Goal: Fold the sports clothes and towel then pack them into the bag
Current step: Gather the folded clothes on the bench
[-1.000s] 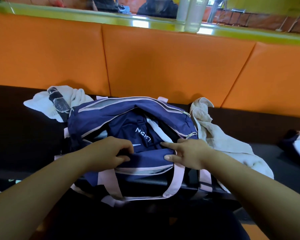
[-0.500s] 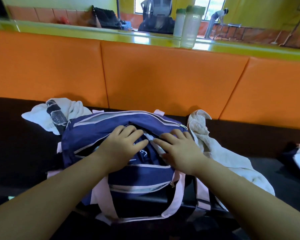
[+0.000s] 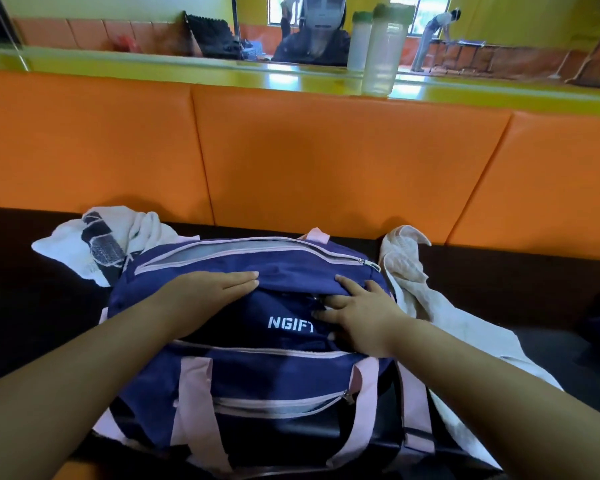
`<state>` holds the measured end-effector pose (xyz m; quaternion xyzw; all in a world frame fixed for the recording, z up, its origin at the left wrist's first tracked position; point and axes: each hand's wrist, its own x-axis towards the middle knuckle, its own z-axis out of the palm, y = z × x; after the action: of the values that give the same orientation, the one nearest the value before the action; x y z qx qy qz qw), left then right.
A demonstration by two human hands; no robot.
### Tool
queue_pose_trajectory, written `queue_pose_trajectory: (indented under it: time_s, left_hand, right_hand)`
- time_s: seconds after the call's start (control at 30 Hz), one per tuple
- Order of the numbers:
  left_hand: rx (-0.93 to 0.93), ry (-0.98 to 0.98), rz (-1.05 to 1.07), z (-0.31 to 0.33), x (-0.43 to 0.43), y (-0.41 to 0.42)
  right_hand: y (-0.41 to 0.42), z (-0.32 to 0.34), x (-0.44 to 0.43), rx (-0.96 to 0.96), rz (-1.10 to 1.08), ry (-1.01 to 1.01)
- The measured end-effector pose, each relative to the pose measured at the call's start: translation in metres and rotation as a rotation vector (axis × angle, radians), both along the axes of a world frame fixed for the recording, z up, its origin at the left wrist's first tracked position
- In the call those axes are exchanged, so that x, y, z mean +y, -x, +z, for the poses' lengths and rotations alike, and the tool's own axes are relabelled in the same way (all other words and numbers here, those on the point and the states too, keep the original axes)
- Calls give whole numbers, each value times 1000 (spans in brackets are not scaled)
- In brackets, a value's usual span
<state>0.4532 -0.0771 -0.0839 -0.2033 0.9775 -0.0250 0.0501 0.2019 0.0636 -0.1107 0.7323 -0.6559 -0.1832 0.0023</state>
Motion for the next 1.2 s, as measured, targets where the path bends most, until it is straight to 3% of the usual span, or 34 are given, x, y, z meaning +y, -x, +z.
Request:
queue_pose_trajectory:
  time_s: [0.1,0.27,0.4,0.53,0.93,1.2]
  left_hand:
    - [44,-28,20,0,0,0]
    - [123,-68,68,-6,2,2]
    - [335,52,-83,-1,8,9]
    - [413,101,-206,13,34,34]
    - [360,73,-468,14,116,174]
    - [382,-8,-635,-1,168,292]
  right_hand:
    - [-5,2,3,30,84,67]
    - [7,-5,18,-19,252,346]
    - [10,0,43,-106,281,439]
    - [20,9,77,-178,224,535]
    - [109,29,215,-85,-227,501]
    - [189,29,309,29,-759,454]
